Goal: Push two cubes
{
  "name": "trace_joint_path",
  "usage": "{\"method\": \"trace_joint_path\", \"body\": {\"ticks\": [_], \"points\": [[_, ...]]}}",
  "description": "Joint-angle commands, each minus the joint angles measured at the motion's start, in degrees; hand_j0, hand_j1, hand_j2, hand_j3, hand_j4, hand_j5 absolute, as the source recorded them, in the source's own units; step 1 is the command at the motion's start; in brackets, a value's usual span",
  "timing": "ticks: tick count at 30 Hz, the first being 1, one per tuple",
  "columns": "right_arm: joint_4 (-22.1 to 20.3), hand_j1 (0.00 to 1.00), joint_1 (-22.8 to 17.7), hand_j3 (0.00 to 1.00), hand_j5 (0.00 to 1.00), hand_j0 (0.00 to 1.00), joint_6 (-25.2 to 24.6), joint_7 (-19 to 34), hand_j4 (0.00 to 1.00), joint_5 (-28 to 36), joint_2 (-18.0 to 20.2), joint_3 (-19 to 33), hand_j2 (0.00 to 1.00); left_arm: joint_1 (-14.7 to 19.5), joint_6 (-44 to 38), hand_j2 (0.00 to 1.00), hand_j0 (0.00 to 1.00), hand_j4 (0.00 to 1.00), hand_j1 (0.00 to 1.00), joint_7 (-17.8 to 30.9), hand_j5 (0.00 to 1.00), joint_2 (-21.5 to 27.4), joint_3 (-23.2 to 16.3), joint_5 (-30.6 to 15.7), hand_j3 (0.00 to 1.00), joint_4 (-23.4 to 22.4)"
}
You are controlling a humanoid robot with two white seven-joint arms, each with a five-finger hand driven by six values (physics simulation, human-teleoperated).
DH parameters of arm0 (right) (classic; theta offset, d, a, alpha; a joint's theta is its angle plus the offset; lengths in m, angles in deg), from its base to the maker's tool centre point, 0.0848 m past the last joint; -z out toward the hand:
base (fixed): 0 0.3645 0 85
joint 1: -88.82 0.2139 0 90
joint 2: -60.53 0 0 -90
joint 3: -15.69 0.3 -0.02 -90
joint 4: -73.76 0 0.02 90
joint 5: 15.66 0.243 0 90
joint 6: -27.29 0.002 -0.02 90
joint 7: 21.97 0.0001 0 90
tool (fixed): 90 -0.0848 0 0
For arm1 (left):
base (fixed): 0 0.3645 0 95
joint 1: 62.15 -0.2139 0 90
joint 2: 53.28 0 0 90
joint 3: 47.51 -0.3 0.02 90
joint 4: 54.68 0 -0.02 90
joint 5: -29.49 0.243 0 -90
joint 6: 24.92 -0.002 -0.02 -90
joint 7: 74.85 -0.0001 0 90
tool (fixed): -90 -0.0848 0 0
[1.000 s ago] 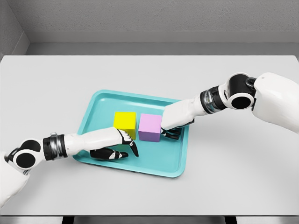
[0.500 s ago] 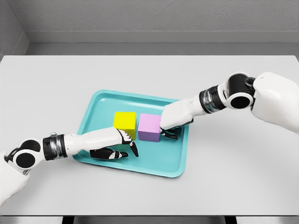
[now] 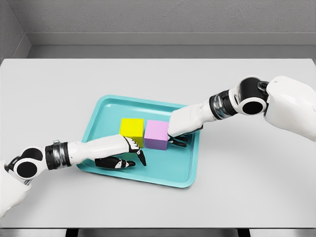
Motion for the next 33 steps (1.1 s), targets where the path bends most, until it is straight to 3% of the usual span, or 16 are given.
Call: {"method": "trace_joint_path", "body": {"ticks": [1, 33], "points": [[-0.01, 0.14, 0.0, 0.14, 0.14, 0.14, -0.12, -0.01, 0.14, 0.19, -0.01, 0.08, 0.14, 0.0, -0.13, 0.54, 0.54, 0.54, 0.54, -0.02, 0.54, 0.03, 0.01, -0.42, 0.54, -0.03], [1.84, 0.14, 0.18, 0.14, 0.14, 0.14, -0.12, -0.01, 0.14, -0.16, -1.24, 1.05, 0.14, -0.18, -0.13, 0.53, 0.53, 0.53, 0.53, -0.02, 0.53, 0.12, 0.01, -0.51, 0.53, 0.15]]}}
